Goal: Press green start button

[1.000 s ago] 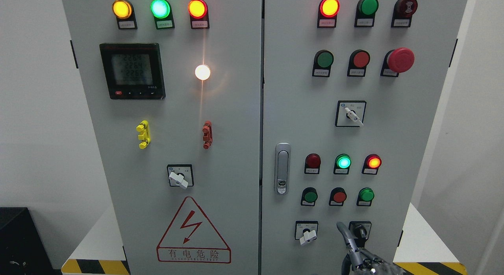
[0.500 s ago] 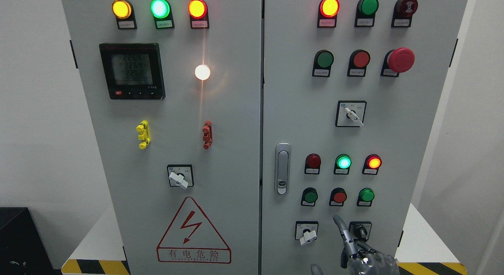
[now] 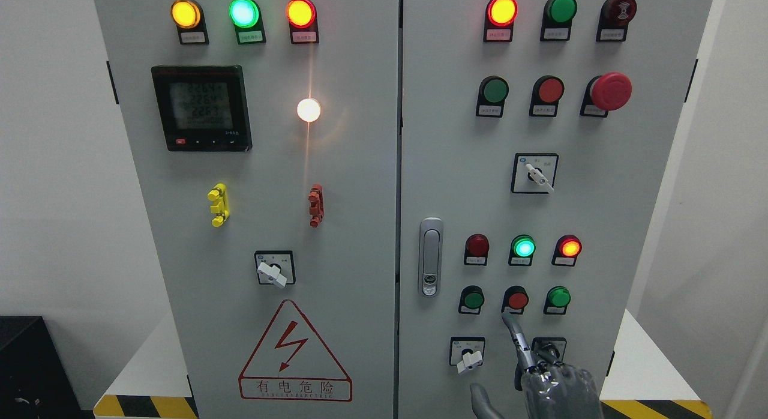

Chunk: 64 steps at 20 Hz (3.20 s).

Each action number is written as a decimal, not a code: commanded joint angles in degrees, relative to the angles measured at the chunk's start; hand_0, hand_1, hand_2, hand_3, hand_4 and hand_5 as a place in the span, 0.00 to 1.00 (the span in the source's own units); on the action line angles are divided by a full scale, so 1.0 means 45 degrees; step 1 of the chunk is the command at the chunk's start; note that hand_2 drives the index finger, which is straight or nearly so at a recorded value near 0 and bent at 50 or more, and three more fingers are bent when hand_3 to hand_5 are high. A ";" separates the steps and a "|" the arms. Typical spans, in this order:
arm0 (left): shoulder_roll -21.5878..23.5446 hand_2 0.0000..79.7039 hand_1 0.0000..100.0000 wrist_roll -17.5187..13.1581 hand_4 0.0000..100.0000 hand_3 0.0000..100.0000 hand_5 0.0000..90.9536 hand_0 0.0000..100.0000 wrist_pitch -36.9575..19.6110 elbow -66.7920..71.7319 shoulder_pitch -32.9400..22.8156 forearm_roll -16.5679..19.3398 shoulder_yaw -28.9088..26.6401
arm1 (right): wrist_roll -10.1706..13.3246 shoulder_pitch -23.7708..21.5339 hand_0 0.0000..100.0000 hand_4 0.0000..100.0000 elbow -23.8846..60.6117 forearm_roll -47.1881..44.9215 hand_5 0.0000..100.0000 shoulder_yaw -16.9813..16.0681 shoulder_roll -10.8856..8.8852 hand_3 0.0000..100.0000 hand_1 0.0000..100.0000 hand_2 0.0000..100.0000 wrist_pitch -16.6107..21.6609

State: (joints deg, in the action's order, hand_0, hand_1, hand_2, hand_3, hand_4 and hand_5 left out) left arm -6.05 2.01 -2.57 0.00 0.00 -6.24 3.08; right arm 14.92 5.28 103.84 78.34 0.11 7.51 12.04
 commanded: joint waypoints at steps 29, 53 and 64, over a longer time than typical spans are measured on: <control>-0.0002 0.00 0.56 0.0003 0.00 0.00 0.00 0.12 0.0004 -0.0352 0.0293 0.0000 0.0000 | -0.0016 0.1269 0.38 0.84 -0.1981 0.0131 1.00 0.0816 0.0030 0.85 0.34 0.00 -0.0332; -0.0002 0.00 0.56 0.0003 0.00 0.00 0.00 0.12 0.0004 -0.0352 0.0293 0.0000 0.0000 | -0.0289 0.1425 0.39 0.84 -0.2254 0.0131 1.00 0.0796 0.0030 0.86 0.36 0.00 -0.0780; -0.0002 0.00 0.56 0.0003 0.00 0.00 0.00 0.12 0.0004 -0.0352 0.0293 0.0000 0.0000 | -0.0308 0.1503 0.39 0.85 -0.2177 0.0092 1.00 0.0796 0.0030 0.86 0.36 0.00 -0.0859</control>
State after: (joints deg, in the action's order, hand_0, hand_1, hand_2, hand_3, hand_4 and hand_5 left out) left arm -6.06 2.01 -2.57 0.00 0.00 -6.24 3.08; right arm 13.56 11.89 94.05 78.90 3.78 7.66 8.27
